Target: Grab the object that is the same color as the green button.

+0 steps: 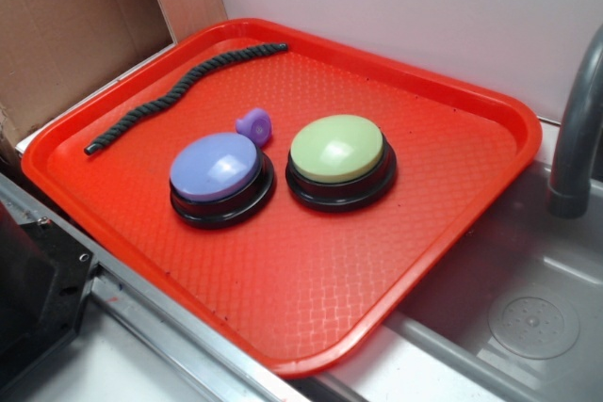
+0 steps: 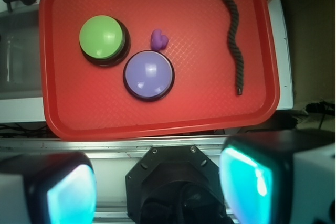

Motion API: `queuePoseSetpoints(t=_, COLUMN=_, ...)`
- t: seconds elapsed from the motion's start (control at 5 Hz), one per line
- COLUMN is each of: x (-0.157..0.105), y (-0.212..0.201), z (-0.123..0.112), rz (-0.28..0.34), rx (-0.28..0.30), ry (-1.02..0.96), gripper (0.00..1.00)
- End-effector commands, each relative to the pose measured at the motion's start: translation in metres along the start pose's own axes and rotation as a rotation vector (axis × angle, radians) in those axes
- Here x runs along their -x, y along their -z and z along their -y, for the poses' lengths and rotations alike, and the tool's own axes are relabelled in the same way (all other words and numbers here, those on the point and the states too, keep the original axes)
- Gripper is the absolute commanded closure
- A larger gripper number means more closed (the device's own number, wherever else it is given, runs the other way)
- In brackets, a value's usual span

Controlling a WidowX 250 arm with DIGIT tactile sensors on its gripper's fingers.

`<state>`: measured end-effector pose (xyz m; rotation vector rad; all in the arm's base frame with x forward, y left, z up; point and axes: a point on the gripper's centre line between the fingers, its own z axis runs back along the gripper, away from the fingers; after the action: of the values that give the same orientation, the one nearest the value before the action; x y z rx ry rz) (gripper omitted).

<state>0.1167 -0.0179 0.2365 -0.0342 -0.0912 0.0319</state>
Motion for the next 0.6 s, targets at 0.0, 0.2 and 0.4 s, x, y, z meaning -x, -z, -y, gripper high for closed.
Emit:
queuePoseSetpoints(t=0.0, x=0.0, y=0.0, z=0.0, rz=0.0, rx=0.0, ry=0.0, gripper=0.0)
queuePoseSetpoints(t=0.2, x=-0.015, y=0.026, z=-0.017, rz=0.046, rx=0.003, ry=-0.084, gripper=0.0)
queuePoseSetpoints(t=0.4, x=-0.03, y=0.059, z=-0.037, rz=0.023, rx=0.001, ry=-0.126, gripper=0.0)
